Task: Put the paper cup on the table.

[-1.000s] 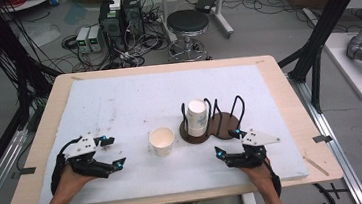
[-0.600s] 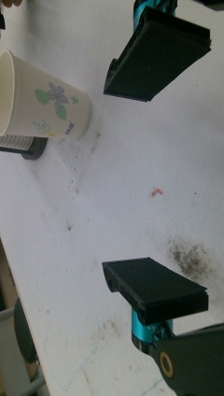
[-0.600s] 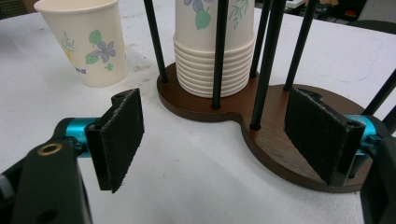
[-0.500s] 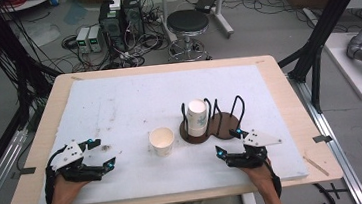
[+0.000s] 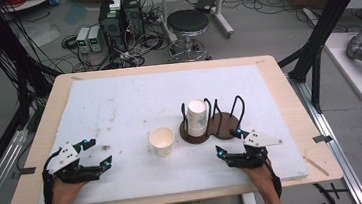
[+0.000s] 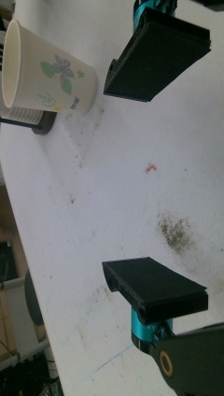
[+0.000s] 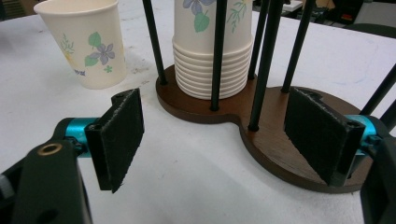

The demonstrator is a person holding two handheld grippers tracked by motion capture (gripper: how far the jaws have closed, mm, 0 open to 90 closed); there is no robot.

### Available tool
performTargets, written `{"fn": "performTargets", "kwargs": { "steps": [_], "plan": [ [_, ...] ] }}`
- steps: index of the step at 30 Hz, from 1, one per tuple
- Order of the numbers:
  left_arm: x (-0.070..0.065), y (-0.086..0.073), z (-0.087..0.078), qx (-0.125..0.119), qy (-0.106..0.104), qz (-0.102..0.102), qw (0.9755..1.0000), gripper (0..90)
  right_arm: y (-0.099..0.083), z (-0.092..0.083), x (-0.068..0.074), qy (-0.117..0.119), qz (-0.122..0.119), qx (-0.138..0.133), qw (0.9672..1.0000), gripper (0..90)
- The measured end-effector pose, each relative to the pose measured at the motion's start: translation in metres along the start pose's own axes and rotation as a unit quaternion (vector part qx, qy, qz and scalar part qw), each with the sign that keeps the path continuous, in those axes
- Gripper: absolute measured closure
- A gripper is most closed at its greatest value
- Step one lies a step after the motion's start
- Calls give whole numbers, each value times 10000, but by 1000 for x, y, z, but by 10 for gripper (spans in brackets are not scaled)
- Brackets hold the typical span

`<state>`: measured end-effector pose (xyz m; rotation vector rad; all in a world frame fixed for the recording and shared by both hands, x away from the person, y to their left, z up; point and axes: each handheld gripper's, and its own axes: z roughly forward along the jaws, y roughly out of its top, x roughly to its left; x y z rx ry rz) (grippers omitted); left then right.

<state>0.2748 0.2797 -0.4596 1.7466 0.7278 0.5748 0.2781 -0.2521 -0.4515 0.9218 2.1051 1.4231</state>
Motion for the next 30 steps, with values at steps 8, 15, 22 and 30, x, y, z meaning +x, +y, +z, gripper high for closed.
{"fn": "performTargets", "kwargs": {
  "steps": [8, 15, 22, 30],
  "plan": [
    [3, -1, -2, -109, 34, -161, 9998, 140, 0, 0, 0, -41, -9, 10, 10000, 207],
    [3, -2, -4, -187, 57, -188, 9996, 140, 0, 0, 0, -53, -19, 1, 10000, 207],
    [3, -2, -5, -217, 72, -218, 9995, 140, 0, -1, 1, -60, -26, -30, 10000, 207],
    [3, -2, -4, -197, 87, -196, 9996, 141, 0, -1, 0, -44, 1, -32, 10000, 207]
  ]
}}
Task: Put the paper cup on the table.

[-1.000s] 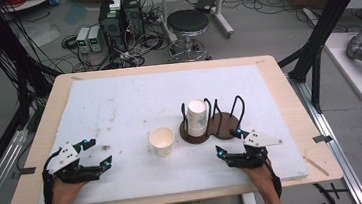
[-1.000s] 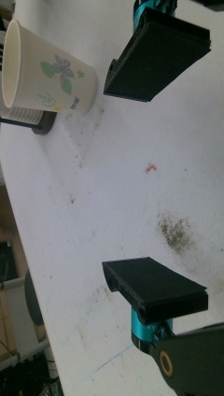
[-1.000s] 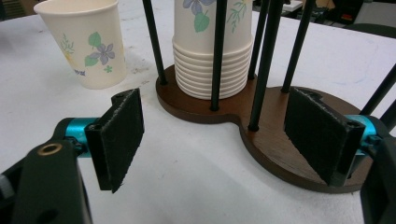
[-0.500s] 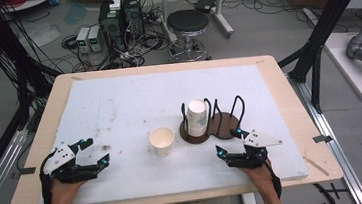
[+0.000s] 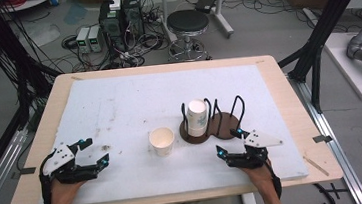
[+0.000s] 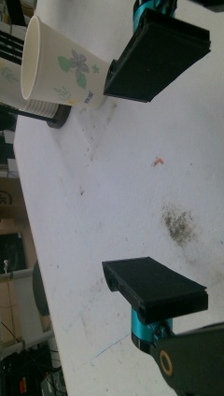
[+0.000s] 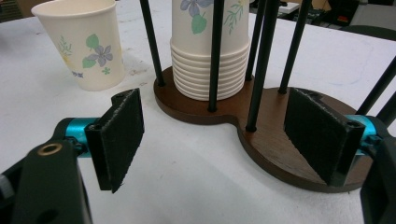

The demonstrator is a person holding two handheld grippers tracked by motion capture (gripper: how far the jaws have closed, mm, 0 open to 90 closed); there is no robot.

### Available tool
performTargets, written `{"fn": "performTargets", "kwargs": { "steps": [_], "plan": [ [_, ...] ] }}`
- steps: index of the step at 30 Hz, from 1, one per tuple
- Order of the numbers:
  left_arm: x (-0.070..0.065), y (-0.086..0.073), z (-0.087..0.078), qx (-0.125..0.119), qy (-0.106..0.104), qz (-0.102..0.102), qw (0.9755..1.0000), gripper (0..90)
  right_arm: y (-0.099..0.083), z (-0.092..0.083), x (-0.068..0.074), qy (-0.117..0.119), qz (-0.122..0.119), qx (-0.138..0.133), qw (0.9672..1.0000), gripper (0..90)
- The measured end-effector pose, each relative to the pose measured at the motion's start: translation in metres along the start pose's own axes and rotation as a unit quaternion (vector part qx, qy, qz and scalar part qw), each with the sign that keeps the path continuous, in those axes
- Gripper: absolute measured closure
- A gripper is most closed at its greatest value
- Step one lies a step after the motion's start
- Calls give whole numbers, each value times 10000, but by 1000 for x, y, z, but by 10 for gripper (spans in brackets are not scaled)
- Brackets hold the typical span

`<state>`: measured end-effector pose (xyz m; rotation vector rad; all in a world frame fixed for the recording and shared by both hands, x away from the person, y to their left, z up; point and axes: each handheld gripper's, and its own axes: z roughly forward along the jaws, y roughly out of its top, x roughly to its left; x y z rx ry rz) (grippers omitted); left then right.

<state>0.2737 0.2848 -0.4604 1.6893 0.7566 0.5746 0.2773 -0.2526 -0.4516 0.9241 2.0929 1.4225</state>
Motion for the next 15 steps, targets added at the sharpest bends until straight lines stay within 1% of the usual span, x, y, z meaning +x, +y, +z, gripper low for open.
{"fn": "performTargets", "kwargs": {
  "steps": [4, 8, 12, 15],
  "plan": [
    [0, 0, 0, 7, -2, 1, 10000, 141, 0, 0, 0, -9, -6, -20, 10000, 207],
    [0, 0, 0, 10, -2, 2, 10000, 141, 0, -1, 0, -8, 37, -21, 10000, 207],
    [0, 0, 0, 20, 17, -1, 10000, 141, -1, -1, 0, -29, -14, -71, 10000, 207],
    [0, 0, 0, 21, 28, 10, 10000, 141, -1, -2, 0, -38, 9, -113, 9999, 207]
  ]
}}
